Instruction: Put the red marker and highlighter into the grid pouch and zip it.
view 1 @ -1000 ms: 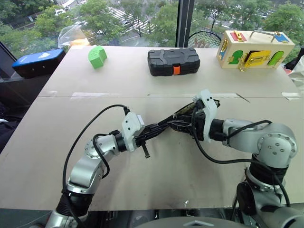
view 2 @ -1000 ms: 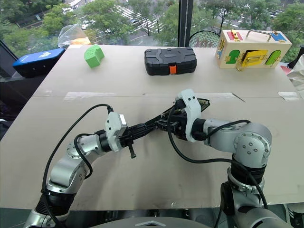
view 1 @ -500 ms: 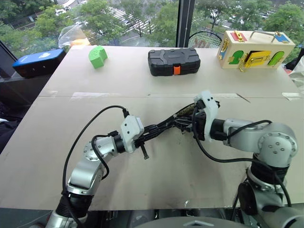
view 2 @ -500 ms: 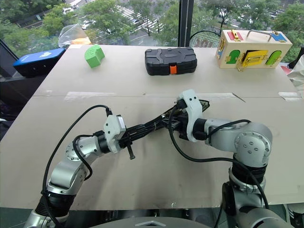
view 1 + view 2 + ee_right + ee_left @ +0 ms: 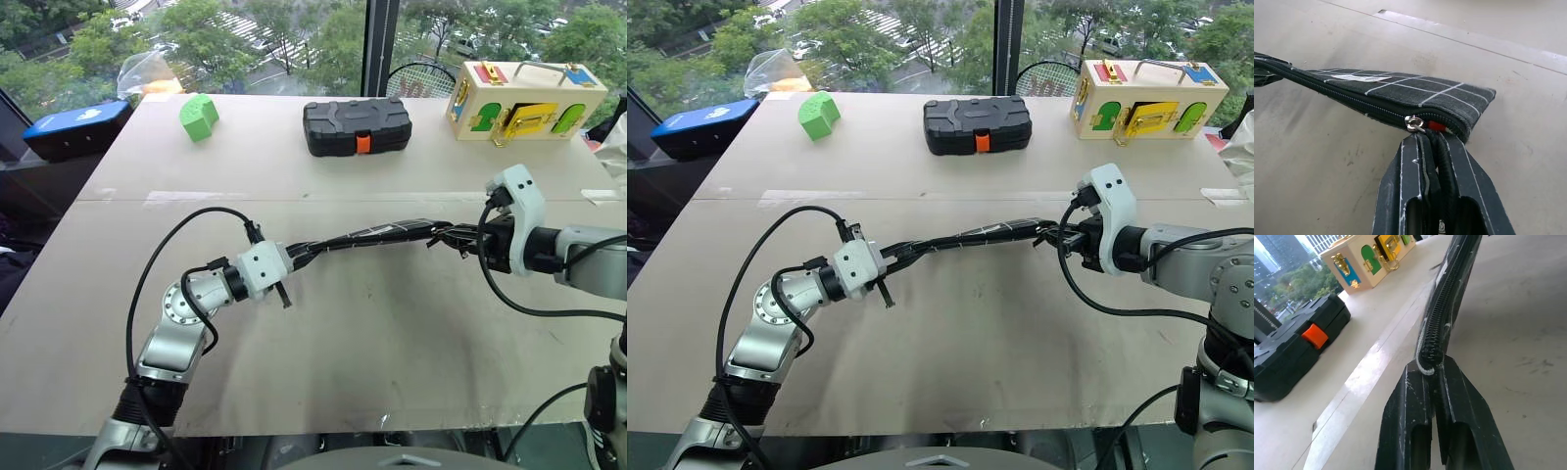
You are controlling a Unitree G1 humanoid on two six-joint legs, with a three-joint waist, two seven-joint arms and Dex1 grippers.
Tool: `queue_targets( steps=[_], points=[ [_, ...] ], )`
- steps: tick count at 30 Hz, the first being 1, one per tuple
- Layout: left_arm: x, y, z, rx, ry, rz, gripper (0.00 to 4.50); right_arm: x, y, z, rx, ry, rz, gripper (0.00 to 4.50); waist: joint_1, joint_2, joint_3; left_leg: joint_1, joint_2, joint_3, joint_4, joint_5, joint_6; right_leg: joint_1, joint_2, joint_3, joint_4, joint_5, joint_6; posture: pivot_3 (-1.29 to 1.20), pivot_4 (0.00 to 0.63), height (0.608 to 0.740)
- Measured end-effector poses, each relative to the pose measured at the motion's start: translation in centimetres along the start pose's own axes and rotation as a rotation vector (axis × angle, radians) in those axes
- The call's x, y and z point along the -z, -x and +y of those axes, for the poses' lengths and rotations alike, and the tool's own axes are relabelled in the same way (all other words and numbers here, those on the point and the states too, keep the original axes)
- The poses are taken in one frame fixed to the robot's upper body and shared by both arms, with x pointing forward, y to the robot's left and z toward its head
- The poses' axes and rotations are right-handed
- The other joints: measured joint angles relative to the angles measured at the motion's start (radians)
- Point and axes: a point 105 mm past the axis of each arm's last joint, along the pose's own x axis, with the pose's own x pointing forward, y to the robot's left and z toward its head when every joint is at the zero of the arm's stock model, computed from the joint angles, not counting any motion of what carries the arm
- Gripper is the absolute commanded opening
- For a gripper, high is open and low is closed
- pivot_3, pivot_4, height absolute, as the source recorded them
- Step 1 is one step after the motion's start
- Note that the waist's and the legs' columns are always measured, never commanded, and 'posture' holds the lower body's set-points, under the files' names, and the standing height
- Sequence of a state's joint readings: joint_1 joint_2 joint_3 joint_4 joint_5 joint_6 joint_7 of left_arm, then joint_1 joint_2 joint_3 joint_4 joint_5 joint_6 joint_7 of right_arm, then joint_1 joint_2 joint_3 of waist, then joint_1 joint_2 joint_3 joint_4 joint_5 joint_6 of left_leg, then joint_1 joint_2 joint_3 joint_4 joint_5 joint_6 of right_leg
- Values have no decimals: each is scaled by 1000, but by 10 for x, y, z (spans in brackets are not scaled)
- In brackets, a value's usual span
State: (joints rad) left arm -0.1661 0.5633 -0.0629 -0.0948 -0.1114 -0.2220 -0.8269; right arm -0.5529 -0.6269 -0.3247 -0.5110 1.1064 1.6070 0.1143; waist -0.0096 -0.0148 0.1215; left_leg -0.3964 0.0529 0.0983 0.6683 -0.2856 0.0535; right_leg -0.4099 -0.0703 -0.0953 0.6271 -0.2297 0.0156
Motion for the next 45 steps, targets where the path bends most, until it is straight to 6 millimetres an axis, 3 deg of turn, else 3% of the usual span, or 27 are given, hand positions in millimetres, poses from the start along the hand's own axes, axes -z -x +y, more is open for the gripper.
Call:
queue_targets(
  steps=[7,13,18,20,21,23,27,29,30,31,33,36,42,45],
  points=[
    [2,0,0,-12,-4,8,0,1,0,1,-12,-3,2,74,3,0,0,0,0,0,0,0,0,0,0,0,0,0,0,0,150,740],
    [7,-5,-7,41,-54,26,0,21,13,-21,68,9,90,74,13,0,0,0,0,1,0,0,0,0,0,0,-1,0,0,0,150,740],
    [15,-4,-13,87,-140,56,0,29,11,-17,39,57,83,74,12,0,0,0,1,1,0,0,1,0,0,0,-1,0,0,0,150,740],
    [21,1,-17,110,-155,78,0,33,7,-14,28,95,64,713,13,0,0,0,1,1,0,0,1,0,0,0,-1,0,0,0,150,740],
    [26,6,-19,128,-154,105,534,36,9,-19,58,121,47,1114,14,0,0,0,1,1,0,0,1,0,0,0,-1,0,0,0,150,740],
    [33,16,-22,155,-139,145,868,43,13,-23,74,150,41,1798,19,0,0,0,1,1,0,0,0,-1,0,0,-1,0,1,0,150,740],
    [42,41,-29,168,-6,184,2505,79,24,-13,-17,180,49,3493,26,-1,0,-1,1,0,0,0,0,0,-2,0,-2,-1,2,0,150,740],
    [36,57,-29,116,234,161,3536,88,39,-15,-11,196,9,4492,24,-2,1,0,1,1,1,0,0,0,-3,1,-2,-2,3,0,150,740],
    [30,68,-30,94,385,135,4145,90,50,-19,14,211,-24,4500,22,-3,1,0,2,0,1,1,-3,0,-4,1,-2,-4,6,0,150,740],
    [24,76,-31,88,515,113,4451,90,59,-22,39,230,-48,4500,20,-2,1,2,2,0,1,1,-3,1,-4,1,-1,-5,8,0,150,740],
    [10,86,-33,86,650,87,4451,92,71,-19,43,285,-97,4500,22,-2,1,2,2,0,1,0,0,1,-3,1,-1,-5,8,0,150,740],
    [5,102,-38,58,758,114,4451,100,85,-14,42,342,-120,4500,24,3,6,10,2,0,1,-1,0,6,-2,1,-1,-7,4,0,150,740],
    [6,140,-50,-20,776,235,4451,118,123,-15,101,379,-131,4500,26,4,8,11,2,0,-1,-3,-3,7,-3,2,-2,-8,3,0,150,740],
    [10,147,-53,-38,765,268,4451,124,129,-18,106,377,-139,4500,25,6,9,11,2,0,-1,-4,-4,6,-3,3,-2,-8,3,0,150,740]
  ],
)
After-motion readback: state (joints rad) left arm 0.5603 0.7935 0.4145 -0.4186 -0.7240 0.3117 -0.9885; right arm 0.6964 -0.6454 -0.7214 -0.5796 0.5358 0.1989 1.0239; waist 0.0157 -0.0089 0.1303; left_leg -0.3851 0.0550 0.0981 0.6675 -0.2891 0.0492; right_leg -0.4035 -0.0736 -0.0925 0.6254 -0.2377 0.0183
